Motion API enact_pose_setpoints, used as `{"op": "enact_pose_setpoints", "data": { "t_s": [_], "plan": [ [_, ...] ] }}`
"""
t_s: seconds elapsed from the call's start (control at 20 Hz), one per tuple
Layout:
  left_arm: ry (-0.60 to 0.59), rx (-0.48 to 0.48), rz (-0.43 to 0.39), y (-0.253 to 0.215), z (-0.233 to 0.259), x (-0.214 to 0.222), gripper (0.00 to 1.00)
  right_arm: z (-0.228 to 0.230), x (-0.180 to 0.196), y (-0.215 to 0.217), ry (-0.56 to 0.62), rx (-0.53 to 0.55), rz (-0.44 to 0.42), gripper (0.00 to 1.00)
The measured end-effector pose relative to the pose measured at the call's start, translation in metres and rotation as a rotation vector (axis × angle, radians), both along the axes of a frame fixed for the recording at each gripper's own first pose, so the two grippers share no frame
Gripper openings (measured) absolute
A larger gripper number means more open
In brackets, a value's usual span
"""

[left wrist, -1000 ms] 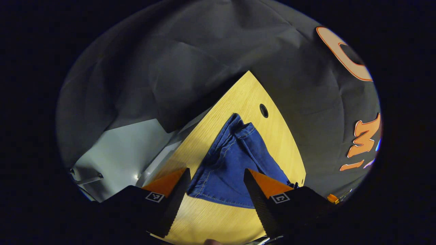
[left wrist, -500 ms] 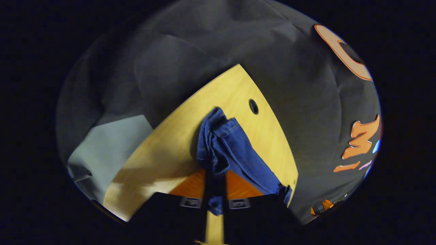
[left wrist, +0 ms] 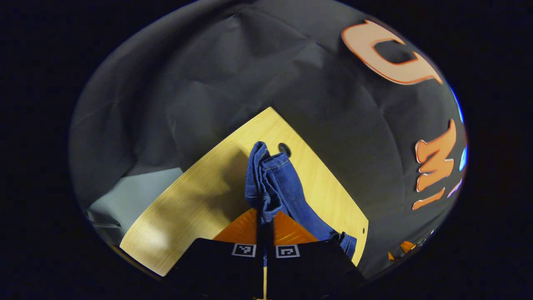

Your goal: Grasp the waist and the cuffs of the jeans and fold them to make the two legs overlap; first hold the waist and fold one-third of the jeans toward the cuffs, then hold the cuffs and fold the remaining one-third in the same direction to finish folding.

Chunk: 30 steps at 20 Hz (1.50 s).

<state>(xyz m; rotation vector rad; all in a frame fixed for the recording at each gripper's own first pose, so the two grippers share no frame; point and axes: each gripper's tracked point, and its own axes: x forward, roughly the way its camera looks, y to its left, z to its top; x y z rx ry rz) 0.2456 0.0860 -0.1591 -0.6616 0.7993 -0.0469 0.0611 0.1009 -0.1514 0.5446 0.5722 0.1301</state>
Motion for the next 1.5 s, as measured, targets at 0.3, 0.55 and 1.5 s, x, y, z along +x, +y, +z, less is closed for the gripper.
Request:
{"op": "enact_pose_setpoints", "data": {
  "t_s": [0.3,0.55,1.5],
  "plan": [
    [-0.132,0.066,-0.113,-0.068,0.086,0.0,0.03,0.005,0.005,-0.015,-0.016,0.024,0.036,0.97],
    [-0.215,0.094,-0.229,-0.152,0.14,0.0,0.03,0.008,0.005,-0.032,-0.029,0.031,0.05,0.97],
    [-0.266,0.139,-0.655,-0.438,0.171,-0.034,0.03,-0.003,0.005,-0.098,-0.031,0.074,0.03,0.97]
  ]
}}
